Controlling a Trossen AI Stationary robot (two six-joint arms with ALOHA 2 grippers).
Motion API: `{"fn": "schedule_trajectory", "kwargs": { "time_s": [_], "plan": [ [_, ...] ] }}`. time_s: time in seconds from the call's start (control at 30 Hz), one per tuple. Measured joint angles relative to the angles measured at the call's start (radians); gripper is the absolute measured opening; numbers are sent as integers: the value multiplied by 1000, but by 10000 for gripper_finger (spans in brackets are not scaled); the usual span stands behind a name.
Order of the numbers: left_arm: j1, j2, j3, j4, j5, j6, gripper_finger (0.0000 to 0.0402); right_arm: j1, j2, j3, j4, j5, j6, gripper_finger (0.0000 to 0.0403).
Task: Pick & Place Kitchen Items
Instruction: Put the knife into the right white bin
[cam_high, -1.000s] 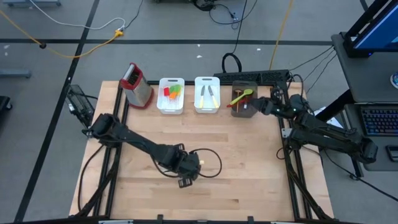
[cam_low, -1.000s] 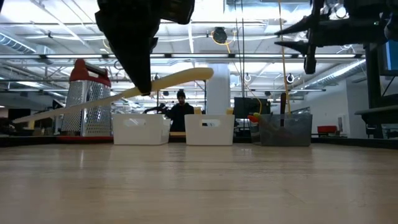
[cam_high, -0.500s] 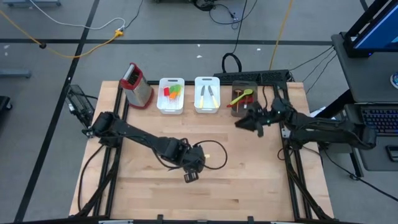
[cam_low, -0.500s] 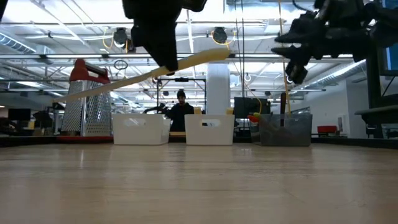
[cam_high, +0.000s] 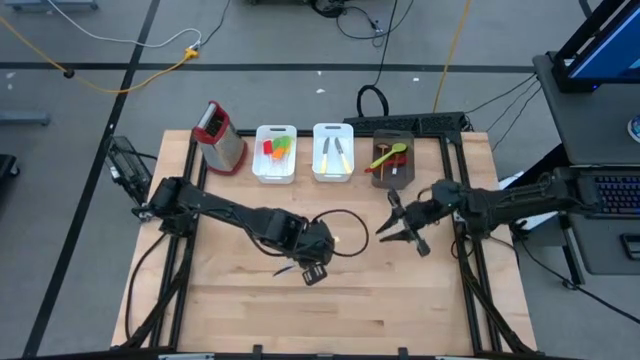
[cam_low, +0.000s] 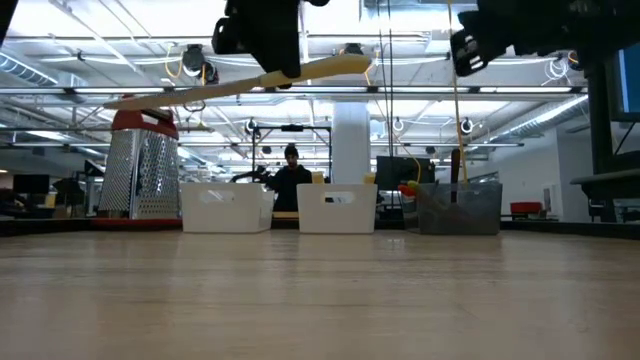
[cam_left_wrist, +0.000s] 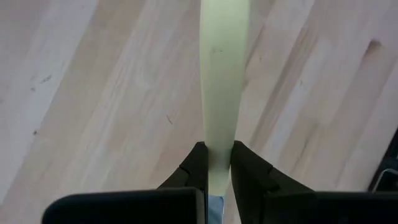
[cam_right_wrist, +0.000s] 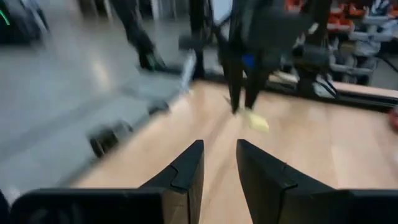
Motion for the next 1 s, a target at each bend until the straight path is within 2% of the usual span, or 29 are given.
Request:
{"fn": "schedule_trajectory", "kwargs": {
  "time_s": [0.2,0.33,0.43,0.53,0.77,1.0],
  "plan": [
    [17,0,4,-3,38,-89,35,101,101,165,-305,296,-300,106],
    [24,0,4,-2,55,-153,35,144,189,258,-414,453,-421,136],
    [29,0,4,-1,70,-220,35,181,244,300,-425,537,-494,161],
    [36,0,4,4,129,-277,35,219,296,332,-426,650,-551,183],
    [50,0,4,38,203,-392,35,313,388,363,-410,852,-623,209],
    [72,0,4,233,290,-480,35,397,487,366,-203,1111,-750,219]
  ]
}}
